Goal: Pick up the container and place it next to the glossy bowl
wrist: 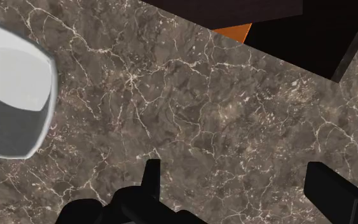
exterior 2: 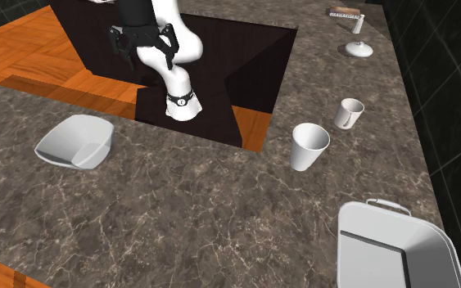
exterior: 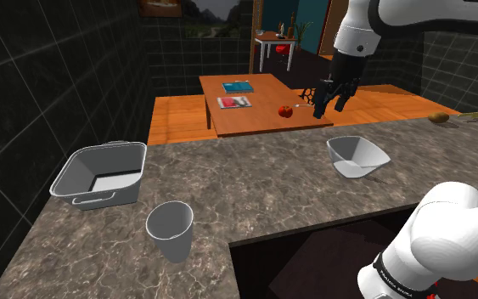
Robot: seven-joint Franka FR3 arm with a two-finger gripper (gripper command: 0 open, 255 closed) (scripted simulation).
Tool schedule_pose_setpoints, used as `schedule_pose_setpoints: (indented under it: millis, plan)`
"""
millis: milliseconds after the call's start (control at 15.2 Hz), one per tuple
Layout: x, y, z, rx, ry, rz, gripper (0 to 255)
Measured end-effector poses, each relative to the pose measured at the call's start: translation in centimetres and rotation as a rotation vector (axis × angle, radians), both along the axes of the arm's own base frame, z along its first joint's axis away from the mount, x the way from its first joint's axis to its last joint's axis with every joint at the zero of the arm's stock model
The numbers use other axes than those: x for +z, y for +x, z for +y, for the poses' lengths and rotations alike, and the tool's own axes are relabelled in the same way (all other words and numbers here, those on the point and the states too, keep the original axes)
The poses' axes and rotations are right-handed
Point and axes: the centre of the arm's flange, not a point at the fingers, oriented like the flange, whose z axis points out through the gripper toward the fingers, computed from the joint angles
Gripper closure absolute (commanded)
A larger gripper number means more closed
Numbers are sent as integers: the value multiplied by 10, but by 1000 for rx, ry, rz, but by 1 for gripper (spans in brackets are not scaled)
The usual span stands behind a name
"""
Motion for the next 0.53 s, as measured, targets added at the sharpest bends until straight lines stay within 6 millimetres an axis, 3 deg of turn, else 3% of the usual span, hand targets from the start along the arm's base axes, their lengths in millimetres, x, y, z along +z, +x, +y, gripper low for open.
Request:
schedule_pose_setpoints:
  millis: [264,528]
  plan:
    - [-13,7,19,-7,9,-2,0]
    - [-39,17,62,-20,24,-6,0]
